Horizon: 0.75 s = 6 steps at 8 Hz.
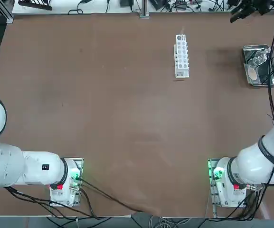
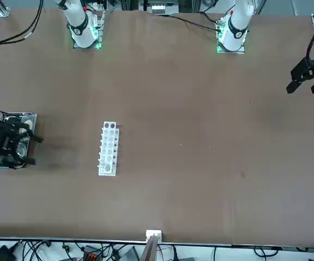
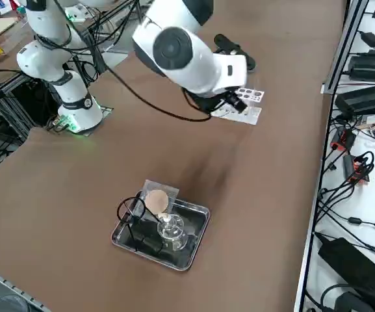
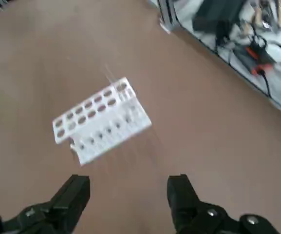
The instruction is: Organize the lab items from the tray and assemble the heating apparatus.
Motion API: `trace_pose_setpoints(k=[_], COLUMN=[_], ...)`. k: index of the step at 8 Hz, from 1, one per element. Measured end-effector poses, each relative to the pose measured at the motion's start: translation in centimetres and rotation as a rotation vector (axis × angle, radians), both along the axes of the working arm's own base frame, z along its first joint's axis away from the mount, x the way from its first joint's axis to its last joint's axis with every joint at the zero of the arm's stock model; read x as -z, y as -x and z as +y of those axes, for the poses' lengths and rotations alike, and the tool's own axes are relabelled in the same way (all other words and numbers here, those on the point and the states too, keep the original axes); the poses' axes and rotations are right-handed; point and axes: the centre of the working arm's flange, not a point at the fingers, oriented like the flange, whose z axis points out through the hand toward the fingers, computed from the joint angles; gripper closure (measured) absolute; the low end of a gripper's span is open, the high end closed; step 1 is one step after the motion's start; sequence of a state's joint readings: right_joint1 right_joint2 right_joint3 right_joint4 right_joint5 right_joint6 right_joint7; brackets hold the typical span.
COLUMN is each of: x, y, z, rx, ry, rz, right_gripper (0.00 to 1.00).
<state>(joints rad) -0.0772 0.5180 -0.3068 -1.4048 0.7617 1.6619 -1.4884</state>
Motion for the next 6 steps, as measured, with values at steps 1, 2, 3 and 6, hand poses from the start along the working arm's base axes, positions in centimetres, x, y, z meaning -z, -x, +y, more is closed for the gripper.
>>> trace_pose_setpoints(k=[1, 2, 3, 6], x=[-0.6, -0.9, -0.9, -1.4], y=[1.0, 1.8, 2.6, 3.4], z=[-2.3, -4.5, -6.6, -10.6], rx=[0.048, 0.092, 0.146, 0.344], ry=[0.089, 0.161, 0.223, 0.409], rz=[0.052, 0.094, 0.131, 0.195], right_gripper=[0.03, 0.03, 0.03, 0.03])
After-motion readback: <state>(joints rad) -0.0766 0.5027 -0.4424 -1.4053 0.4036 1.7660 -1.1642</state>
